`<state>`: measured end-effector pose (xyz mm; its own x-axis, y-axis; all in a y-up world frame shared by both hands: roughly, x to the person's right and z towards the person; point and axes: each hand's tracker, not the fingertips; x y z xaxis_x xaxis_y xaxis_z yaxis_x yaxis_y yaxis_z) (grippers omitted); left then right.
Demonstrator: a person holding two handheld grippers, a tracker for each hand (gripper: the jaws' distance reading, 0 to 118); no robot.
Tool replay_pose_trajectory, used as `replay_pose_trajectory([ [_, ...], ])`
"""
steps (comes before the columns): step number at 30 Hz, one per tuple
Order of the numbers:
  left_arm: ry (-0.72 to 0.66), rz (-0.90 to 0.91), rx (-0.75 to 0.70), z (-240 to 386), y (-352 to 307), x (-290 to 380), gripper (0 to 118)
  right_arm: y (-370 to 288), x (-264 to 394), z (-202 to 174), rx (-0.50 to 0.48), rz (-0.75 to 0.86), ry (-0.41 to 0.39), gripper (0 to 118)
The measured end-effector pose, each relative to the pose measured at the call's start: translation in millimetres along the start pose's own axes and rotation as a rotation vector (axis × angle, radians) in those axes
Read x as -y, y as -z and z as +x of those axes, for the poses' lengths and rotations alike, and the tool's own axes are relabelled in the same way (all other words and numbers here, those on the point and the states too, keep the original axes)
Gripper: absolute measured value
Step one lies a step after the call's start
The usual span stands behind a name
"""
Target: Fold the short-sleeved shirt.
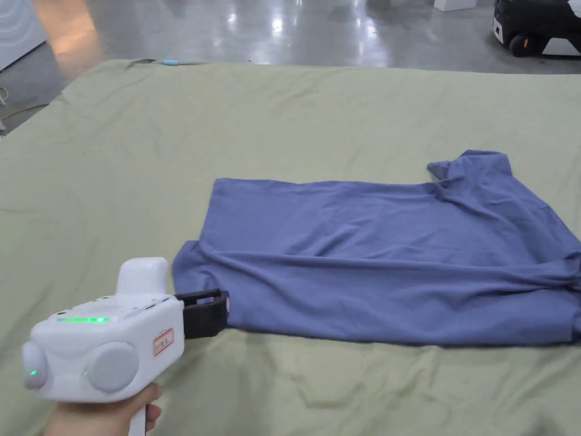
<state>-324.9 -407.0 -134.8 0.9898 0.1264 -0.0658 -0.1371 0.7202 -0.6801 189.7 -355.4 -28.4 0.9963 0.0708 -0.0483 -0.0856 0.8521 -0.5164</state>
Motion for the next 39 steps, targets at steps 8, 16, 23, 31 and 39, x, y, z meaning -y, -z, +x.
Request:
replay_pose_trajectory([
  [8,0.198,-0.023,-0.054,33.8,5.1,7.5,9,26.6,7.4,10.0,-0.006,-0.052,0.003,7],
  [16,0.134,-0.008,0.024,23.4,-23.3,4.1,9,93.2,-8.8,50.0,0.014,-0.21,0.053,107],
  [23,0.181,-0.042,0.008,39.8,-24.3,6.6,9,145.4,-25.1,81.0,0.007,-0.209,0.099,109],
  [31,0.142,-0.044,0.039,35.4,-41.3,-0.1,9,131.6,-24.6,63.2,-0.067,-0.214,0.035,10],
  [39,0.071,0.013,0.165,6.7,-118.2,-1.3,9,13.8,-36.4,76.9,-0.106,-0.082,0.161,10],
])
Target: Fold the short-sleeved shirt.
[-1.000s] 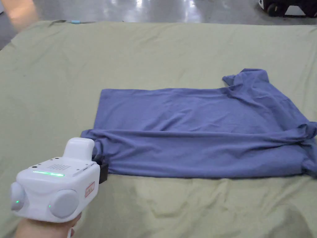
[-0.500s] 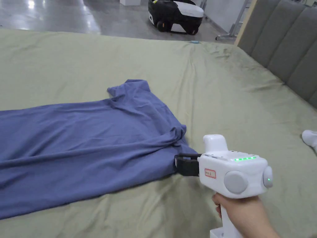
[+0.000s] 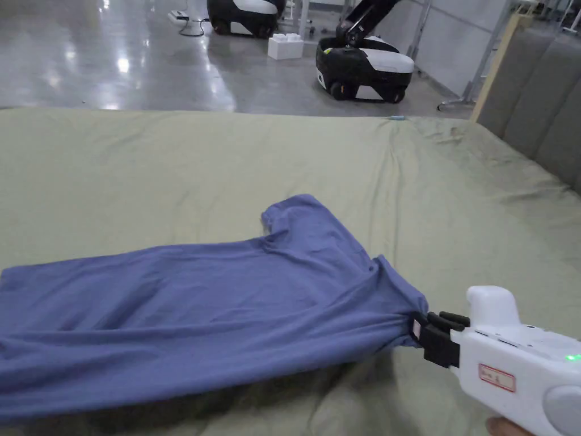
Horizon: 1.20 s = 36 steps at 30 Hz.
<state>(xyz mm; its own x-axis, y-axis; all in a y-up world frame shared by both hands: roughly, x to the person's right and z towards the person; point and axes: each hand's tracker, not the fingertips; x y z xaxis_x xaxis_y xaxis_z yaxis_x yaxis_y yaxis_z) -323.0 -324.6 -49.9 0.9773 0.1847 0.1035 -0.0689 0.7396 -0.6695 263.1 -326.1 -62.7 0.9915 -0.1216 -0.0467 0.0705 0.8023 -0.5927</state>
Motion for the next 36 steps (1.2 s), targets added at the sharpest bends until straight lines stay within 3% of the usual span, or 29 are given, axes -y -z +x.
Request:
replay_pose_trajectory([
  [3,-0.073,-0.018,0.023,-15.1,-32.4,25.3,9,-47.0,24.6,0.5,-0.044,-0.017,0.015,10],
  [5,-0.1,-0.044,0.044,-20.1,-47.9,46.3,9,-66.5,47.2,-2.9,-0.023,-0.06,-0.018,10],
  [8,-0.085,-0.099,0.05,-20.5,-57.7,82.5,9,-78.8,85.3,-6.9,0.013,-0.13,-0.075,10],
  [11,-0.033,-0.136,0.024,-14.3,-53.3,112.4,10,-73.0,117.3,-3.8,0.052,-0.163,-0.063,10],
  [12,-0.025,-0.135,0.001,-11.5,-51.7,117.4,16,-71.4,123.7,-3.8,0.072,-0.157,-0.06,11],
  [13,-0.015,-0.116,-0.033,-8.5,-52.3,120.1,31,-71.5,128.7,-4.4,0.097,-0.13,-0.063,15],
  [14,-0.004,-0.095,-0.082,-6.9,-52.3,121.5,80,-72.9,129.4,-7.0,0.127,-0.095,-0.076,44],
  [15,-0.002,-0.08,-0.117,-7.3,-54.2,120.6,110,-72.3,128.2,-6.6,0.173,-0.085,-0.096,85],
  [16,-0.025,-0.076,-0.106,-10.1,-58.8,118.2,116,-72.7,125.6,-5.7,0.191,-0.084,-0.103,116],
  [19,-0.064,-0.021,-0.1,-17.1,-75.8,96.0,114,-76.9,101.8,-2.2,0.137,-0.024,-0.069,118],
  [20,-0.056,0.019,-0.112,-16.9,-81.0,84.9,107,-76.0,90.9,-4.4,0.158,-0.001,-0.091,117],
  [21,-0.034,0.069,-0.117,-15.9,-85.3,70.9,92,-73.6,76.3,-6.9,0.169,0.017,-0.127,113],
  [22,-0.009,0.103,-0.149,-13.9,-87.4,53.5,63,-69.7,60.9,-9.1,0.158,0.05,-0.144,100],
  [23,0.006,0.133,-0.176,-10.7,-85.9,37.6,12,-79.4,47.1,-13.9,0.153,0.092,-0.146,47],
  [24,0.017,0.176,-0.196,-8.1,-82.7,20.8,0,-75.7,31.7,-16.7,0.139,0.146,-0.144,4],
  [26,0.011,0.266,-0.19,-7.3,-70.7,-7.7,0,-56.9,4.4,-21.2,0.169,0.208,-0.153,4],
  [28,-0.005,0.213,-0.089,-11.2,-41.7,-41.0,0,-38.1,-25.3,-24.6,0.091,0.201,-0.136,4],
  [30,-0.023,0.196,-0.075,-16.7,-1.5,-63.3,0,-14.9,-43.6,-29.5,0.101,0.214,-0.122,4],
  [34,-0.054,-0.056,-0.08,-37.1,106.2,-90.9,0,23.6,-68.3,-43.0,0.056,0.189,-0.123,4],
  [35,-0.06,-0.083,-0.118,-40.9,128.0,-90.4,4,28.7,-70.3,-46.3,0.041,0.183,-0.127,4],
  [36,-0.07,-0.114,-0.141,-45.5,151.0,-90.3,21,34.8,-70.8,-49.7,0.026,0.17,-0.135,4],
])
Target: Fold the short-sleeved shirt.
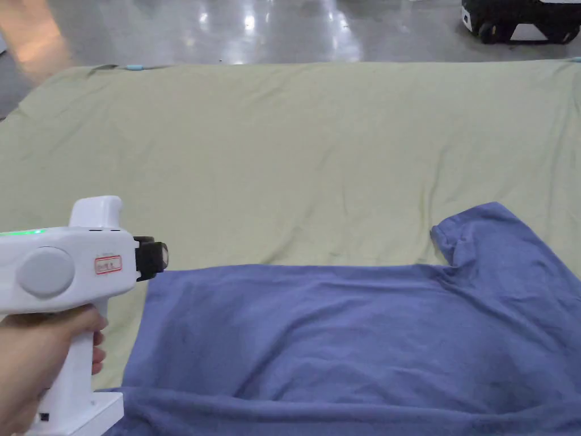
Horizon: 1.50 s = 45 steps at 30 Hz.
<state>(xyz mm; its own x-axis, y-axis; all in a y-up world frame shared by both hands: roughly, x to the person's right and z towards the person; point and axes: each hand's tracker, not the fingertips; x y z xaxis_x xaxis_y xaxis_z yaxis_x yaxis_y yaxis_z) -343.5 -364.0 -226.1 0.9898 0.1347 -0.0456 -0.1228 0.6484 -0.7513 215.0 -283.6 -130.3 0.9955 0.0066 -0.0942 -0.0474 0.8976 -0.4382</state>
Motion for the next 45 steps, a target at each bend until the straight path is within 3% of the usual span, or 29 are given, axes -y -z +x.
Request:
replay_pose_trajectory([
  [1,-0.022,-0.056,-0.001,-2.6,21.6,-0.8,45,5.6,1.8,-3.8,-0.003,-0.016,-0.015,4],
  [2,-0.046,-0.118,-0.009,-3.4,37.8,0.2,90,10.1,3.8,-6.9,0.0,-0.028,-0.033,4],
  [3,-0.066,-0.172,-0.019,-4.5,51.8,4.6,107,12.7,5.9,-6.4,-0.001,-0.041,-0.051,4],
  [6,-0.024,-0.119,-0.063,2.7,55.6,23.2,106,20.0,12.0,-5.8,-0.009,-0.075,-0.076,4],
  [7,0.031,-0.083,-0.079,9.9,47.2,29.2,100,22.1,12.4,-2.3,-0.008,-0.086,-0.077,4],
  [8,0.073,-0.069,-0.098,15.5,42.1,34.1,79,25.7,13.1,-0.7,-0.006,-0.094,-0.079,4],
  [9,0.107,-0.055,-0.113,20.3,35.9,39.9,56,30.7,12.9,1.1,-0.003,-0.108,-0.08,4],
  [10,0.128,-0.027,-0.097,24.2,23.2,44.7,13,36.8,12.2,2.6,0.002,-0.128,-0.076,4],
  [11,0.125,-0.041,-0.037,24.6,18.3,47.3,2,44.0,10.6,6.3,0.002,-0.157,-0.064,4],
  [13,0.189,-0.052,-0.036,28.6,7.0,51.9,2,63.5,9.2,9.8,-0.024,-0.213,-0.049,4],
  [15,0.152,-0.062,0.037,26.0,-8.6,50.1,2,89.4,5.8,14.5,-0.008,-0.278,-0.06,5],
  [16,0.14,-0.029,0.033,25.3,-17.6,50.3,2,105.5,3.9,17.6,-0.013,-0.341,-0.054,12],
  [18,0.141,0.012,0.027,22.0,-34.0,47.5,2,133.5,4.0,25.7,-0.029,-0.393,-0.007,93],
  [19,0.129,0.032,0.035,20.1,-41.5,45.8,2,150.1,5.7,30.9,-0.051,-0.42,0.018,118],
  [21,0.105,0.037,0.063,16.7,-51.3,42.7,2,176.3,12.4,37.0,-0.02,-0.533,0.042,115],
  [22,0.103,0.035,0.072,16.0,-54.2,42.4,2,183.1,14.3,37.5,-0.006,-0.505,0.024,115],
  [25,0.122,0.018,0.069,15.4,-54.9,43.2,2,197.4,41.9,41.3,0.05,-0.636,-0.002,115],
  [26,0.134,0.011,0.062,17.0,-54.4,44.0,2,197.5,49.0,43.3,0.063,-0.675,0.003,110],
  [27,0.144,0.009,0.056,17.2,-55.1,44.9,2,194.2,50.6,47.1,0.031,-0.666,0.042,96],
  [28,0.148,0.006,0.056,17.3,-56.9,45.5,2,181.2,46.2,47.7,0.023,-0.567,0.059,92],
  [30,0.146,0.005,0.064,17.7,-60.8,47.0,2,167.0,39.0,48.5,0.027,-0.583,0.025,31],
  [31,0.144,0.004,0.074,18.0,-63.8,47.0,2,160.7,33.6,51.1,-0.023,-0.57,0.054,5],
  [32,0.146,0.004,0.08,19.3,-67.2,46.1,2,151.3,28.2,53.0,0.015,-0.551,0.061,5],
  [35,0.173,0.018,0.077,20.9,-85.1,39.2,2,121.6,5.7,56.1,-0.074,-0.493,0.113,5],
  [40,0.152,0.093,0.106,10.4,-142.6,31.5,2,28.5,-31.4,49.4,-0.118,-0.331,0.024,5],
  [45,0.144,0.092,0.156,-1.6,-191.9,71.3,2,-66.5,-8.3,47.7,-0.149,-0.295,-0.02,5],
])
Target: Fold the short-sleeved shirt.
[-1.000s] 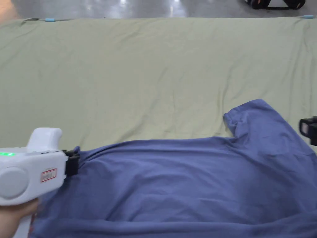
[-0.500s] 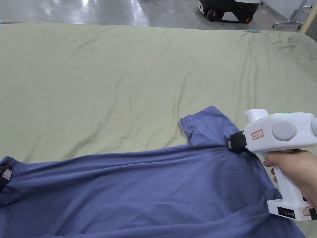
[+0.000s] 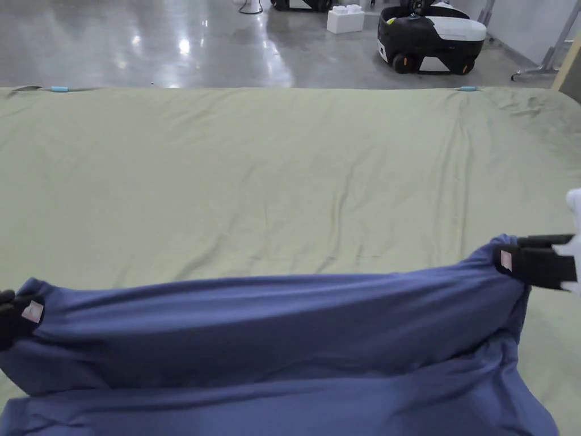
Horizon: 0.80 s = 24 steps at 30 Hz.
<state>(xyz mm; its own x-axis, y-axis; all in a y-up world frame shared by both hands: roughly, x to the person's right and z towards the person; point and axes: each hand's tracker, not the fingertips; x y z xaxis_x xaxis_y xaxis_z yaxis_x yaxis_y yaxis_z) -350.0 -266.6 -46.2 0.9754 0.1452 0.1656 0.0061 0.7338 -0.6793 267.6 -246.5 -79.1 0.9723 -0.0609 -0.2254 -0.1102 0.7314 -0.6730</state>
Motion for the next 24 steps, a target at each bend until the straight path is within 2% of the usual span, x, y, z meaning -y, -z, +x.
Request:
replay_pose_trajectory([
  [2,-0.009,-0.026,0.009,1.6,-10.7,27.1,2,-15.6,31.4,-4.8,-0.026,-0.034,-0.016,5],
  [4,0.001,-0.104,0.013,2.7,-13.0,60.2,2,-22.9,68.0,-11.3,0.0,-0.09,-0.04,5],
  [7,-0.005,-0.214,0.01,2.3,-0.7,107.6,2,-12.8,121.1,-16.5,0.015,-0.182,-0.023,5],
  [8,-0.008,-0.227,0.001,1.5,3.7,121.1,2,-6.7,136.1,-18.2,0.036,-0.204,-0.021,5],
  [11,-0.027,-0.24,-0.013,-6.1,29.0,158.7,2,20.8,178.5,-24.9,0.119,-0.273,-0.094,5],
  [12,-0.046,-0.171,-0.001,-7.6,31.7,168.5,2,26.3,187.4,-25.4,0.131,-0.261,-0.066,5],
  [13,-0.072,-0.099,-0.011,-7.1,30.2,171.8,3,22.8,186.6,-26.2,0.139,-0.147,-0.005,5],
  [14,-0.085,-0.078,-0.024,-5.8,28.9,172.6,6,27.2,189.4,-20.3,0.153,-0.116,0.025,6],
  [16,-0.086,-0.068,-0.049,2.7,25.7,173.1,12,27.3,189.7,-23.5,0.162,-0.103,0.029,21],
  [17,-0.08,-0.072,-0.051,6.4,23.2,172.9,16,25.2,190.1,-24.3,0.143,-0.095,0.027,33],
  [18,-0.062,-0.067,-0.047,7.5,21.2,172.4,22,19.3,188.3,-24.7,0.139,-0.103,0.027,53],
  [19,-0.009,-0.065,-0.041,8.8,15.5,168.5,35,15.4,185.4,-26.2,0.142,-0.119,0.041,80],
  [20,0.013,-0.093,-0.047,10.5,9.6,163.4,69,10.9,183.1,-27.4,0.176,-0.15,0.062,113],
  [21,0.001,-0.115,-0.07,1.3,4.3,155.3,100,-1.7,180.3,-29.1,0.196,-0.128,0.084,116],
  [22,-0.025,-0.122,-0.086,-1.9,-6.9,150.3,117,-22.3,177.1,-31.6,0.182,-0.027,0.093,111],
  [24,-0.066,0.01,0.02,-13.4,-39.1,143.8,118,-53.4,169.0,-39.5,0.18,0.079,0.116,100],
])
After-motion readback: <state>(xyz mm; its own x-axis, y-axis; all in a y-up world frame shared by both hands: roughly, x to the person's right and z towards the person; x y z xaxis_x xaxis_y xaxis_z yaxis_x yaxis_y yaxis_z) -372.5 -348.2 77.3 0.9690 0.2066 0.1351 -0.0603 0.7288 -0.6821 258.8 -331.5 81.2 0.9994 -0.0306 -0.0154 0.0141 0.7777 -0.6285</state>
